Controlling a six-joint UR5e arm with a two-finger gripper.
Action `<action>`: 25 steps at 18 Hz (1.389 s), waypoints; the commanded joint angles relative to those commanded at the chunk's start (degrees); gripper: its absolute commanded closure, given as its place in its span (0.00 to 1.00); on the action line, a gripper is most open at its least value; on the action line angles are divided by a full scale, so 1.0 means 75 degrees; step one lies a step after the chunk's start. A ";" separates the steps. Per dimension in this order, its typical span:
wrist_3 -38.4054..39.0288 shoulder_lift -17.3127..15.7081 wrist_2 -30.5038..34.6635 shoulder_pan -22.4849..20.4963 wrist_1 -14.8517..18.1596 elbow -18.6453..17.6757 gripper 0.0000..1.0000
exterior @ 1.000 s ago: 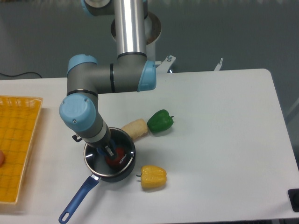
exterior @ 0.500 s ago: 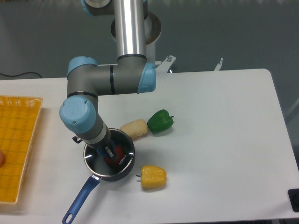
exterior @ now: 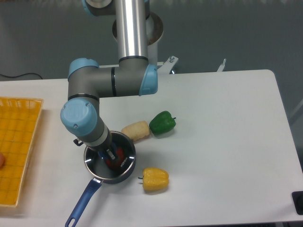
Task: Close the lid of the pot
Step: 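Lower the glass lid onto the saucepan rim, then open the gripper and raise it away from the lid knob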
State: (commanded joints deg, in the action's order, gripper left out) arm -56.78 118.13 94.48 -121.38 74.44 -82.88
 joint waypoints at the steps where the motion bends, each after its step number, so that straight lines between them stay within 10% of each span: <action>1: 0.0000 0.0000 0.0000 0.0012 0.0000 0.0000 0.01; 13: -0.0059 -0.0948 -0.0023 -0.0047 0.0024 -0.0468 0.00; 25: -0.2739 -0.1652 -0.0082 -0.1908 0.0047 -0.0598 0.00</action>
State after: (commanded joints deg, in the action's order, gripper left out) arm -77.32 105.73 93.87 -135.69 74.79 -87.36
